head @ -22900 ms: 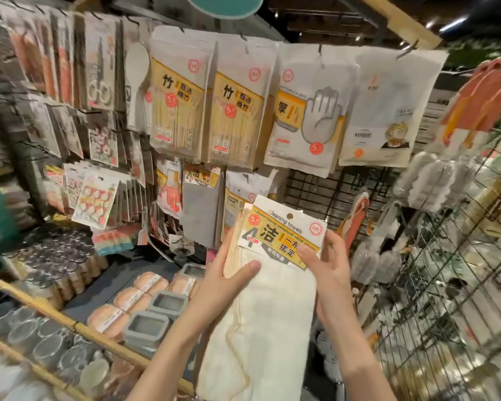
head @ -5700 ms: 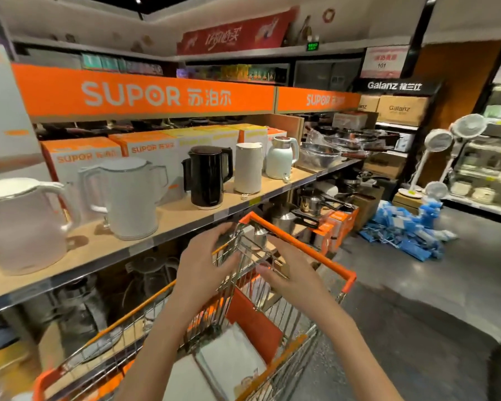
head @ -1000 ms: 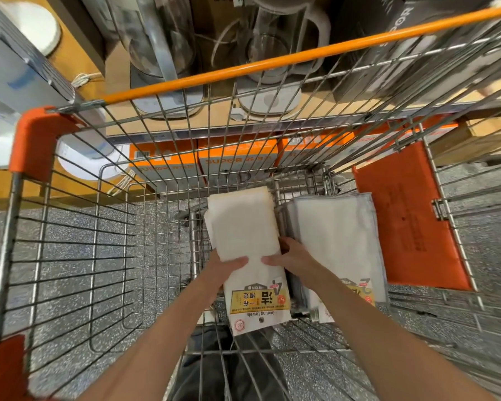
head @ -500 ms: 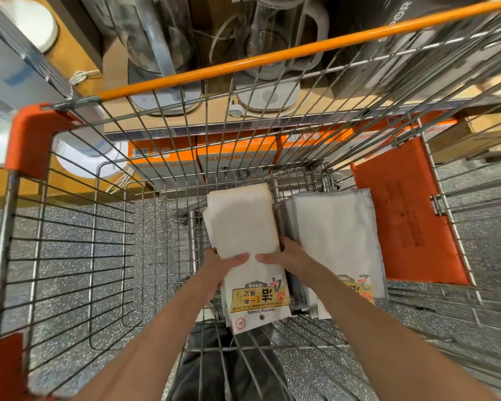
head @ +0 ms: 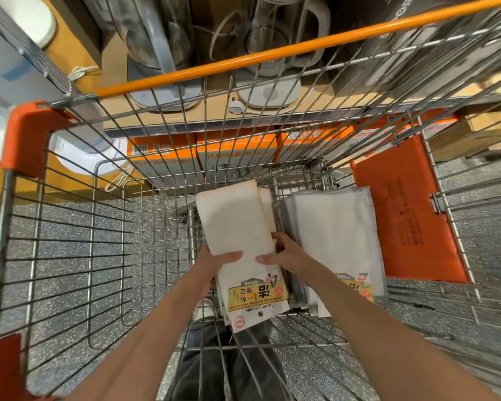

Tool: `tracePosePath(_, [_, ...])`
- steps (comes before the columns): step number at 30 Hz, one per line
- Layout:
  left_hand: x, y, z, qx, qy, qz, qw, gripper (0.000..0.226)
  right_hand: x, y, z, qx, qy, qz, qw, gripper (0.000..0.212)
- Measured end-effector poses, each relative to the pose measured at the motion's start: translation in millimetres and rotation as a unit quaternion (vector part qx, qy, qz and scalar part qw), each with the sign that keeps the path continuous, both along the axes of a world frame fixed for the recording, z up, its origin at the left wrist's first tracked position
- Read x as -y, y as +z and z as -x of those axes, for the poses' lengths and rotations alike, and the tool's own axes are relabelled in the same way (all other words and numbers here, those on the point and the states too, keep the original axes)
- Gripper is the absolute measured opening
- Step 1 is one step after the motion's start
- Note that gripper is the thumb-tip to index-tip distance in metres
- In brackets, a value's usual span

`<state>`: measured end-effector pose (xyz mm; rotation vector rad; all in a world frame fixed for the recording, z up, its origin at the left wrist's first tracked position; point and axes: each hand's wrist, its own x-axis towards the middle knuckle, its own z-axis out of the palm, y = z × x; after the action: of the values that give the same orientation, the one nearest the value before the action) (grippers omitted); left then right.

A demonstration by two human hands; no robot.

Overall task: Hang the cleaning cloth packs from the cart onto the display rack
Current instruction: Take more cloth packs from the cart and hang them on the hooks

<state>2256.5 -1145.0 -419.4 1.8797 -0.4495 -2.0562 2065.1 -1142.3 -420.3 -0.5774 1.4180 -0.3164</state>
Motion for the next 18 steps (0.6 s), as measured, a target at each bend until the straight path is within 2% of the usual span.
tracePosePath(5, [2.2,0.1,-7.2,-0.015,0.005,-0.026,1.000,0.062,0.7,1.5,-3.7,0.000,0.009,0.021,1.000,0.063])
tracePosePath(12, [0.2,1.9,-10.5,-0.022,0.005,-0.021,1.000,0.066,-2.9,1.9,-4.8,0.001,-0.007,0.028,1.000,0.057])
tracePosePath(18, [-6.3,4.3,-11.6,-0.014,0.025,-0.010,1.000,0.056,-10.0,1.3,-10.3,-0.002,-0.013,0.031,0.999,0.057])
